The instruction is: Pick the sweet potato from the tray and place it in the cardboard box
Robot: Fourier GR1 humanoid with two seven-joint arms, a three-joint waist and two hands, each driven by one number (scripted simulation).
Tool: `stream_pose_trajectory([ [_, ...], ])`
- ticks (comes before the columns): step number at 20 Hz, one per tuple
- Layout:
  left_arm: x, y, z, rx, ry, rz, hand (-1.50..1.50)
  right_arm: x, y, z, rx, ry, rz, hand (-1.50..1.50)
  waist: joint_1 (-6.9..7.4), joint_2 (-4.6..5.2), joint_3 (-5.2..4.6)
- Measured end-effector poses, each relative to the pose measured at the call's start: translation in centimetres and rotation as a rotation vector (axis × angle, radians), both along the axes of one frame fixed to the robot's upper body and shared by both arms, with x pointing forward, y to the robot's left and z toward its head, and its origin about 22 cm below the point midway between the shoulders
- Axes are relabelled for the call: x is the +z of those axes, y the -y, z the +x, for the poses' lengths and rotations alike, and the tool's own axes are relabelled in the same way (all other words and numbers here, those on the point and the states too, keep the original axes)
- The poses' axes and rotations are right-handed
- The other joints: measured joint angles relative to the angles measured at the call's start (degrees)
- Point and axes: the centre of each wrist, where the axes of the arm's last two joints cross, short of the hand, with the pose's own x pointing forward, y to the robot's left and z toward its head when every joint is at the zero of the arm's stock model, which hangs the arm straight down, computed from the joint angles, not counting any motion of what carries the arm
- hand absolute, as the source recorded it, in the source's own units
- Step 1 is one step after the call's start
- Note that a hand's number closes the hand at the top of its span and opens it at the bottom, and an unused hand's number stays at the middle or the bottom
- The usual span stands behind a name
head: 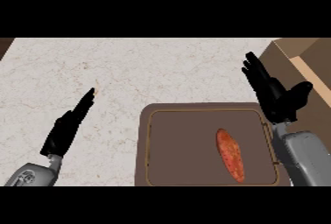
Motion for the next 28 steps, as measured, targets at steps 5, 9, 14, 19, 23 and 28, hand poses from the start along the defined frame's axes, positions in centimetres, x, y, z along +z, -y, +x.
stream_pose_trajectory([
  [5,1.9,0.3,1.0,-0.058,0.131,0.012,0.0,6.0,2.8,0.2,0.072,0.165,-0.015,-1.5,-0.57,-2.18,-0.17],
  [9,4.0,0.1,1.8,-0.114,0.243,0.005,0.0,10.7,7.0,-0.8,0.142,0.268,-0.227,-1.5,-1.31,-2.81,-0.3],
  [14,4.5,0.0,2.2,-0.162,0.301,-0.018,0.0,10.7,11.5,-3.0,0.237,0.368,-0.357,-1.5,-0.66,-2.57,-0.18],
  [19,4.6,-0.3,1.9,-0.191,0.314,-0.025,0.0,11.4,12.4,-4.1,0.359,0.468,-0.536,-1.5,0.13,-2.51,-0.18],
  [23,4.7,-0.8,2.0,-0.195,0.322,-0.025,0.0,13.0,11.4,-4.9,0.465,0.462,-0.706,-1.5,0.31,-2.54,-0.23],
  [28,4.7,-0.6,2.1,-0.201,0.316,-0.025,0.0,15.2,8.3,-6.2,0.601,0.394,-0.952,-1.5,0.41,-2.61,-0.31],
])
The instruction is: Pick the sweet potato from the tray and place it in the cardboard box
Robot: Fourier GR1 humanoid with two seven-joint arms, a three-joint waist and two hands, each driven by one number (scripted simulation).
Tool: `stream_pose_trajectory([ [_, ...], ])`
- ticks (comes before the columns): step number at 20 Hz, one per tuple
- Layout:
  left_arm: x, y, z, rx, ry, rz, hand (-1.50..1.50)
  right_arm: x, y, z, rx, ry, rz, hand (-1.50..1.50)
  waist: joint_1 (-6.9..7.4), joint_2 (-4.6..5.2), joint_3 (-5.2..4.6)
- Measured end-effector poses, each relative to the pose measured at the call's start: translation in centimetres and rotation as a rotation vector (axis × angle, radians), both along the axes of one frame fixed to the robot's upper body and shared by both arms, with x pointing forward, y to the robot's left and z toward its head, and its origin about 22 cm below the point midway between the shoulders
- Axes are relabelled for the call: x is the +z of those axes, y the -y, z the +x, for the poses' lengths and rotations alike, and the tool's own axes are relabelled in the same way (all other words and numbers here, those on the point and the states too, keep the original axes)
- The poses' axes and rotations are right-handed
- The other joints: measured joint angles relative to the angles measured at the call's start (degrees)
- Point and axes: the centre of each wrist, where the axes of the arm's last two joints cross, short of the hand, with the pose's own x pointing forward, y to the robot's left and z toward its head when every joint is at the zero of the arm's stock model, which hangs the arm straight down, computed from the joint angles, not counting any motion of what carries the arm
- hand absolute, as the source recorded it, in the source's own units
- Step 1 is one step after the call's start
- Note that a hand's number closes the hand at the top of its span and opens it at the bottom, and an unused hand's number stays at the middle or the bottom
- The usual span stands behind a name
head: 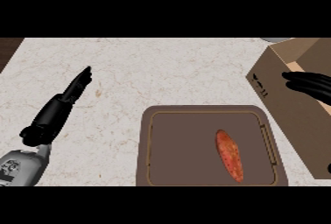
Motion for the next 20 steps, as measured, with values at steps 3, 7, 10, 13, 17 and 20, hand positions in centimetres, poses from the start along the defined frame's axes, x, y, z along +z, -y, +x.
stream_pose_trajectory([
  [3,0.9,0.1,0.4,-0.001,0.001,0.008,0.0,-0.1,-2.7,-1.1,0.025,-0.022,-0.122,-1.5,0.2,0.0,0.0],
  [7,0.5,0.0,0.1,-0.004,-0.001,0.001,0.0,0.5,-5.7,-3.0,0.027,-0.024,-0.265,-1.5,0.24,0.0,-0.01],
  [10,0.3,0.4,0.0,-0.001,0.0,-0.001,0.0,0.6,-7.4,-4.3,0.013,-0.034,-0.338,-1.5,0.22,0.02,0.0],
  [13,0.3,0.2,0.3,-0.001,0.0,-0.002,0.0,-0.4,-9.1,-5.6,-0.011,-0.061,-0.395,-1.5,0.21,0.07,0.0],
  [17,0.6,0.0,1.0,-0.003,0.004,-0.004,0.0,-1.0,-10.9,-6.5,-0.04,-0.093,-0.438,-1.5,0.25,0.13,0.02],
  [20,0.8,-0.1,0.8,-0.005,0.004,-0.005,0.0,-2.0,-12.0,-7.1,-0.05,-0.113,-0.453,-1.5,0.33,0.13,0.04],
])
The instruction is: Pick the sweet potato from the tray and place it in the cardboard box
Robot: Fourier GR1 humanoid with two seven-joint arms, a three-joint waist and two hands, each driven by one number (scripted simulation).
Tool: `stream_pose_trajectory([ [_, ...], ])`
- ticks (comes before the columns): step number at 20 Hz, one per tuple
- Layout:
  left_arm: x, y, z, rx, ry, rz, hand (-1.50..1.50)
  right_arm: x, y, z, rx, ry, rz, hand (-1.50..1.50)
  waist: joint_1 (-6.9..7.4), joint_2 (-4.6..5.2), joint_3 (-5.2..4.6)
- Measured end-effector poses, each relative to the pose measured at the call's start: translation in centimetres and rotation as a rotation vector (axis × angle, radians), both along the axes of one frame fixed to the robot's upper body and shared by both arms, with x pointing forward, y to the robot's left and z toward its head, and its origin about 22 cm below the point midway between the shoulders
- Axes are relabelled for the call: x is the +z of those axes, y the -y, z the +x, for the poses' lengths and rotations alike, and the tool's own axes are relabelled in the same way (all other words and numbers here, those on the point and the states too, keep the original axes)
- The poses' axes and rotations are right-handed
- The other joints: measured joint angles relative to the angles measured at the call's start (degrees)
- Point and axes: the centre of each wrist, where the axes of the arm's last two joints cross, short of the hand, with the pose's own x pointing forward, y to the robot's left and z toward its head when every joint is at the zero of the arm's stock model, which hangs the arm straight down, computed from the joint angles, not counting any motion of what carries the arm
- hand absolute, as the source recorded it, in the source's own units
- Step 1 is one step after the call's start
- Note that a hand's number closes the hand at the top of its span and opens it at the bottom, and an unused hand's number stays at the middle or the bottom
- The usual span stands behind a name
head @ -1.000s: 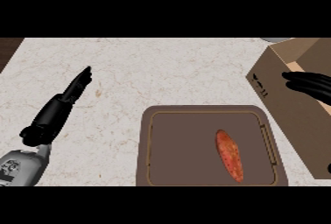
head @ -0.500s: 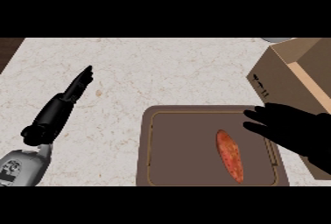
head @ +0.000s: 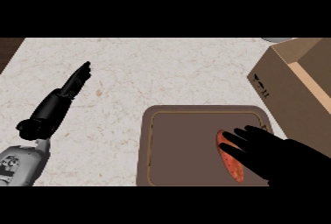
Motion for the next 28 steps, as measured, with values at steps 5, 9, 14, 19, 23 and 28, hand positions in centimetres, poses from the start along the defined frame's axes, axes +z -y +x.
stream_pose_trajectory([
  [5,-0.7,0.1,-0.2,0.001,-0.002,-0.001,0.0,-1.4,-1.1,-0.4,-0.028,0.022,-0.044,-1.5,-0.03,0.01,0.03],
  [9,-0.5,0.1,-0.4,0.006,-0.001,0.004,0.0,-2.2,-1.4,0.4,-0.05,0.047,-0.054,-1.5,0.02,0.04,0.05],
  [14,-0.8,0.2,-0.1,0.005,0.0,0.008,0.0,-3.5,-1.8,1.1,-0.053,0.058,-0.076,-1.5,-0.02,0.05,0.05],
  [19,-0.6,0.3,-0.1,0.002,0.002,0.006,0.0,-4.9,-2.5,0.9,-0.068,0.068,-0.121,-1.5,-0.06,0.04,0.05],
  [23,-0.1,0.2,0.0,0.0,0.0,0.009,0.0,-5.4,-2.4,1.8,-0.079,0.072,-0.128,-1.5,-0.03,0.04,0.05],
  [28,-0.7,0.5,-0.5,-0.002,0.0,0.003,0.0,-7.3,-2.7,2.8,-0.066,0.045,-0.118,-1.5,0.03,0.06,0.06],
])
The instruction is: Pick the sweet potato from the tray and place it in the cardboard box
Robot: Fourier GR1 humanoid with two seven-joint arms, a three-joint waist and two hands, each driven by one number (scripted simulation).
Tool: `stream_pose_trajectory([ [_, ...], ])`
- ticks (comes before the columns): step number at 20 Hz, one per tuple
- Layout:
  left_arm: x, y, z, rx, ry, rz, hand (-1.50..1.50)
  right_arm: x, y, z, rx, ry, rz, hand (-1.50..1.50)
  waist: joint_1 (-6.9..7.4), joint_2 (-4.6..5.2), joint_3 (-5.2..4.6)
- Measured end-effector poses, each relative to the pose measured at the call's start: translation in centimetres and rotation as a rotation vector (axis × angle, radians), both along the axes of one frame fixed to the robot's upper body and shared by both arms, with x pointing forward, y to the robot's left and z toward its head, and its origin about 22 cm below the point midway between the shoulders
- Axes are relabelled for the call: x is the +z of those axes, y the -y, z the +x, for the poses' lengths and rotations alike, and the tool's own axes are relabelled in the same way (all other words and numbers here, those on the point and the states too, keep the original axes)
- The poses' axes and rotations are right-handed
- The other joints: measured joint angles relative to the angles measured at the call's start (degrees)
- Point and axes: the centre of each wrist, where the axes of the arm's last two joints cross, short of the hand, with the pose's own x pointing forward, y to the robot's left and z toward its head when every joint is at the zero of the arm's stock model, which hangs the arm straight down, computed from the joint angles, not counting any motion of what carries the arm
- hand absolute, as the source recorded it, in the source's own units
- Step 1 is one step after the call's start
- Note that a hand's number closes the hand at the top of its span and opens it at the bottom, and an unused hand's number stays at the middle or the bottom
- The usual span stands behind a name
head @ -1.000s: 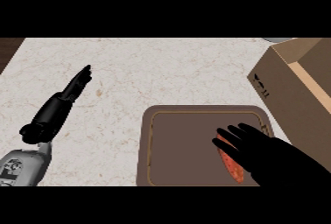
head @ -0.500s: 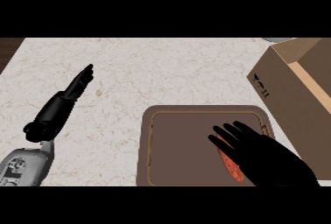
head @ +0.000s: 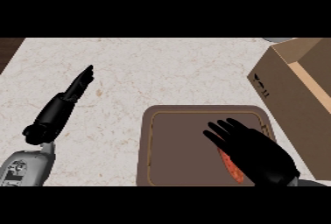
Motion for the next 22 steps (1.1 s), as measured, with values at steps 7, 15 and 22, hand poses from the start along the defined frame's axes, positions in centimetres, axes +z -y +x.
stream_pose_trajectory([
  [7,0.6,-0.2,0.0,0.0,-0.002,0.004,0.0,-2.0,0.9,0.7,-0.012,-0.003,-0.021,-1.5,-0.05,-0.02,0.0],
  [15,0.6,-0.8,0.2,0.004,-0.004,0.004,0.0,-4.4,1.4,2.0,-0.043,-0.004,-0.046,-1.5,-0.06,0.0,0.0],
  [22,0.5,-0.3,0.4,0.002,-0.001,0.004,0.0,-6.4,1.3,2.0,0.049,-0.007,-0.028,1.5,-0.09,-0.09,-0.14],
])
